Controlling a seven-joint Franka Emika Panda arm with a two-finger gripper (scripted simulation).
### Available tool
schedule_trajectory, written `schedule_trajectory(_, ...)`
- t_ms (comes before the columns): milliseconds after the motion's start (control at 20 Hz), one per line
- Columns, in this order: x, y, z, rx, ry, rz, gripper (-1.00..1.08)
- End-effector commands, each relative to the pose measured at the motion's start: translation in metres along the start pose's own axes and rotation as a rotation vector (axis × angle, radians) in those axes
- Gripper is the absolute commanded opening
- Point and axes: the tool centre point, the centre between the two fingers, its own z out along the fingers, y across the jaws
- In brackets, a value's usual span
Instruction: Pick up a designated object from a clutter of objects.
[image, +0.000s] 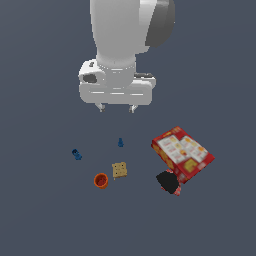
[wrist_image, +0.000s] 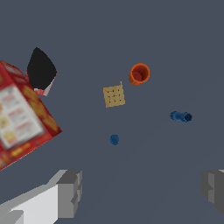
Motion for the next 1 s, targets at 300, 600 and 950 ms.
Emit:
schedule_trajectory(300,-0.004,0.009,-0.003,0.001,0.0,0.038,1.0)
schedule_trajectory(600,-0.007,0.013,-0.004,0.001,-0.001,0.058,1.0)
schedule_trajectory(950,0.001,0.024,0.01,0.01,0.0,0.046,1.0)
